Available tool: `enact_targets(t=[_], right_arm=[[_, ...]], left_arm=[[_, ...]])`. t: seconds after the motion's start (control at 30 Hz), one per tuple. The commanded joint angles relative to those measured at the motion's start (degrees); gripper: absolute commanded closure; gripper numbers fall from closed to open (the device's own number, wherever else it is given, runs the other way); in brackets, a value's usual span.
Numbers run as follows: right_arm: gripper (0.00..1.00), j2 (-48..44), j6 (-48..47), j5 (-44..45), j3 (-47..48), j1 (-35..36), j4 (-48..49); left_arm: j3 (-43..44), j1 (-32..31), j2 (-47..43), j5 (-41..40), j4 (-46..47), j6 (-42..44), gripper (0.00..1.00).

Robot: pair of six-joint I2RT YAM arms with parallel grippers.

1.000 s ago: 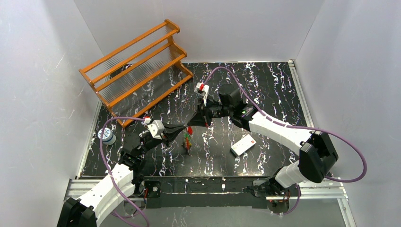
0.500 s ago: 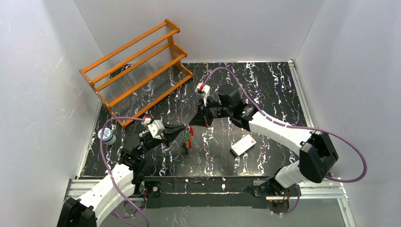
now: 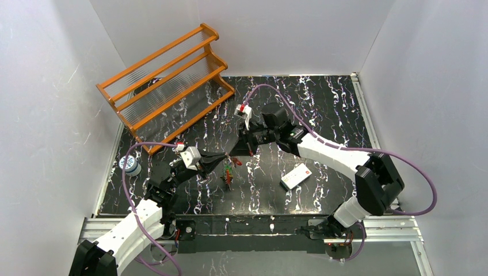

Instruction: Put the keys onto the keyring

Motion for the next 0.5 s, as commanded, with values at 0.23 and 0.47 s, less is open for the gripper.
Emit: enact_targets(t=[0.23, 0.47], right_arm=[[0.99, 2.82, 2.21, -6.16, 2.89, -0.33, 0.01], [0.74, 1.59, -3.62, -6.61, 2.93, -0.32, -3.69]], left_arm=[[0.37, -0.04, -0.89, -0.07, 3.96, -0.10, 1.00], [0.11, -0.04, -1.23, -0.23, 3.91, -0.21, 1.00]])
